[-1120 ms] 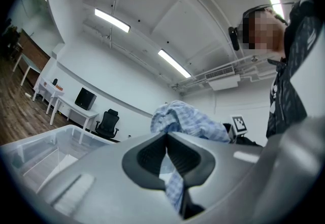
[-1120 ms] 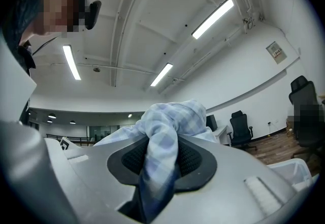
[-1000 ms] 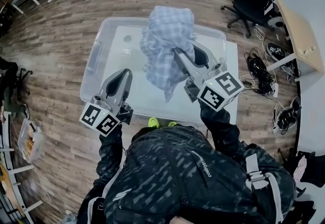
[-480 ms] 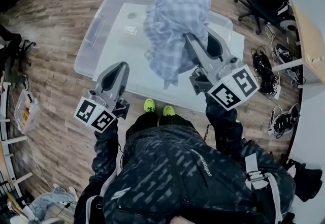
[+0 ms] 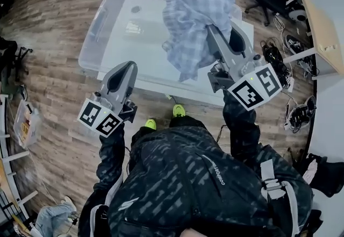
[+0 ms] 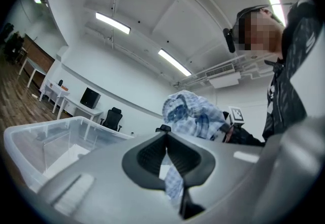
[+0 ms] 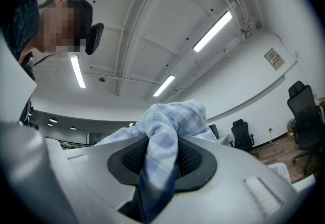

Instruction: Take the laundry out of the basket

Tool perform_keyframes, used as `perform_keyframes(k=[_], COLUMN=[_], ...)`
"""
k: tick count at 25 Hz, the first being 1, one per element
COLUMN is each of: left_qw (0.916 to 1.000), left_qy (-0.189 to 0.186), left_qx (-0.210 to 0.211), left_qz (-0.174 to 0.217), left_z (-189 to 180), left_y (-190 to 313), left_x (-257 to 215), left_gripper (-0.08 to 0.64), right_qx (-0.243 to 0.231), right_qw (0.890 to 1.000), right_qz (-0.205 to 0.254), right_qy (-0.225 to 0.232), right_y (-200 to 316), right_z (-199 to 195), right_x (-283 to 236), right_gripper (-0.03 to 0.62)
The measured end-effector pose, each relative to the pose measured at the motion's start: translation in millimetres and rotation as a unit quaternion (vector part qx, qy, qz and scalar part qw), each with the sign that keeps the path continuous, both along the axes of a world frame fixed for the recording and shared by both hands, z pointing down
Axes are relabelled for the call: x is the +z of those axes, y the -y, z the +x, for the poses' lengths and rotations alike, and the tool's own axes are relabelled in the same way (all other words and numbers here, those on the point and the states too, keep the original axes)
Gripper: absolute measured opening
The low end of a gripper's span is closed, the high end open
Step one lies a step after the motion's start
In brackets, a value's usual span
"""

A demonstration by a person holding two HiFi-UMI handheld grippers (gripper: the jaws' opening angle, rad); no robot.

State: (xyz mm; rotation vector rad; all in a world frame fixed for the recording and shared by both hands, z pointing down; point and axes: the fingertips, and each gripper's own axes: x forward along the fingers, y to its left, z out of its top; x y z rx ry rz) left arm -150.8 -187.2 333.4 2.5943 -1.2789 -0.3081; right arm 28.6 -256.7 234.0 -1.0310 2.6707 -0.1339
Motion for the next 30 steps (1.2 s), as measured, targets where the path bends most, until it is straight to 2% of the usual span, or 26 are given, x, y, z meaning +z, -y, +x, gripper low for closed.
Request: perform_keyframes(k=[6, 10, 13, 20, 24, 30], left_qw=[0.999, 0.9983, 0.9962, 0.9905, 0.9877, 0.9868], left_qy=[-0.002, -0.007, -0.014, -0.028, -0.033, -0.029], left_qx=[0.044, 0.057, 0.085, 0.135, 0.153, 0.159], left_qz=[0.005, -0.003, -0.01, -0.004, 0.003, 0.014], left_z=[-23.0, -42.6, -47.3, -73.9, -67.0, -47.3], left_y=[-24.2, -24.8, -27.3, -81.8, -98.5, -131.8], left_x=[-12.0, -11.1, -8.5, -2.0, -4.0, -15.5], left_gripper=[0.009, 0.009, 0.009, 0.009, 0.009, 0.009], right_qx=[0.06, 0.094, 0.127, 0.17, 0.185, 0.183], right_qw=[0.998, 0.995, 0.991, 0.983, 0.979, 0.979], right_qz=[0.017, 0.027, 0.034, 0.064, 0.076, 0.089], right_qy=[-0.007, -0.006, -0.008, -0.018, -0.026, -0.007], right_y=[-28.2, -33.3, -43.2, -129.1, -163.7, -201.5], right_z=[-6.7, -8.7, -7.9, -35.9, -33.3, -17.5], right_x=[-20.8, -31.5, -39.0, -55.2, -63.2, -73.0], right_gripper=[0.11, 0.11, 0.11, 0.11, 0.11, 0.11])
